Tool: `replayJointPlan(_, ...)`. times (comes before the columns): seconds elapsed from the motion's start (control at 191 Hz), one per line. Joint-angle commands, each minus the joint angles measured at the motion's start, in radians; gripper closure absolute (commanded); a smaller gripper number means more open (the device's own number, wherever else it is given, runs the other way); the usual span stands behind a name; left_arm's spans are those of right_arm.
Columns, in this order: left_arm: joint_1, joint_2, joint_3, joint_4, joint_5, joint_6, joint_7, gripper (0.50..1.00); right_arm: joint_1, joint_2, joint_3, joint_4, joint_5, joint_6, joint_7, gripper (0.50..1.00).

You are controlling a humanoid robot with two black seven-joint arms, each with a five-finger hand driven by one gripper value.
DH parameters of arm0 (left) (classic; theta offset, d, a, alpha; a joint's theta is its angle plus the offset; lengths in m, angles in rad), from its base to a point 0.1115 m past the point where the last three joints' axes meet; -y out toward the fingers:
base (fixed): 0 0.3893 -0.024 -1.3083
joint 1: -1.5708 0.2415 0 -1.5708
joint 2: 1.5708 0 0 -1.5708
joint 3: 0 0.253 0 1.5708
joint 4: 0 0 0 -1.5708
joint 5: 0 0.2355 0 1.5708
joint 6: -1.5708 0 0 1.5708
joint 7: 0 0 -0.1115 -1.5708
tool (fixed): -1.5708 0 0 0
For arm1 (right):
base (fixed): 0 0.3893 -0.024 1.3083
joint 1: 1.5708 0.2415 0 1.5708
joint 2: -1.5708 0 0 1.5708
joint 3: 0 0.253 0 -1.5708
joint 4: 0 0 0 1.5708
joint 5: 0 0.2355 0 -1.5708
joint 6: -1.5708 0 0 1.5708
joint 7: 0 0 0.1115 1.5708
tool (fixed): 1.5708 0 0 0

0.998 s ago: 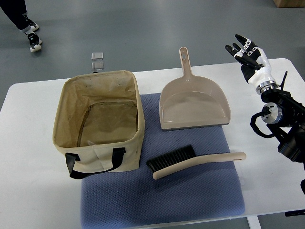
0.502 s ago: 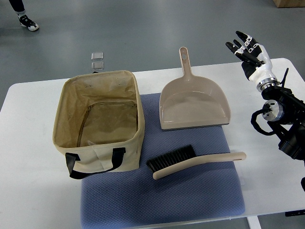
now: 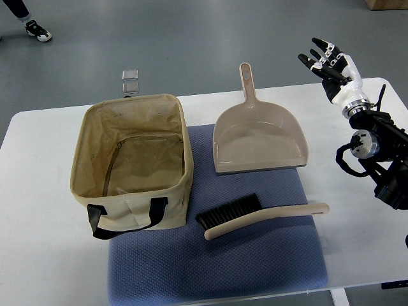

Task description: Put pink broom in yellow bag with right hand

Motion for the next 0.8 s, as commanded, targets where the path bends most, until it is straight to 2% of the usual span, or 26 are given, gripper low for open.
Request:
replayJointPlan(0.0, 0.0, 0.0, 0.0, 0.0, 0.0, 0.0, 0.0, 0.5, 0.015, -0.061, -0.084, 0.038, -0.026, -0.002, 0.003, 0.57)
replayJointPlan(0.193, 0.0, 0.0, 0.0, 0.0, 0.0, 0.0, 0.0, 0.5, 0.046, -0.227, -0.25, 0.225, -0.135, -0.036, 0.002, 0.57)
replayJointPlan(0.439, 0.0, 0.0, 0.0, 0.0, 0.0, 0.0, 0.0, 0.5, 0.055, -0.339, -0.353, 0.409, -0.423, -0.084, -0.012, 0.57)
replayJointPlan(0.611, 0.0, 0.0, 0.0, 0.0, 0.0, 0.0, 0.0, 0.5, 0.07, -0.4, -0.462, 0.463, -0.573, -0.084, -0.013, 0.57)
replayJointPlan(0.794, 0.0, 0.0, 0.0, 0.0, 0.0, 0.0, 0.0, 0.5, 0.146, -0.473, -0.627, 0.483, -0.695, -0.073, -0.012, 0.57)
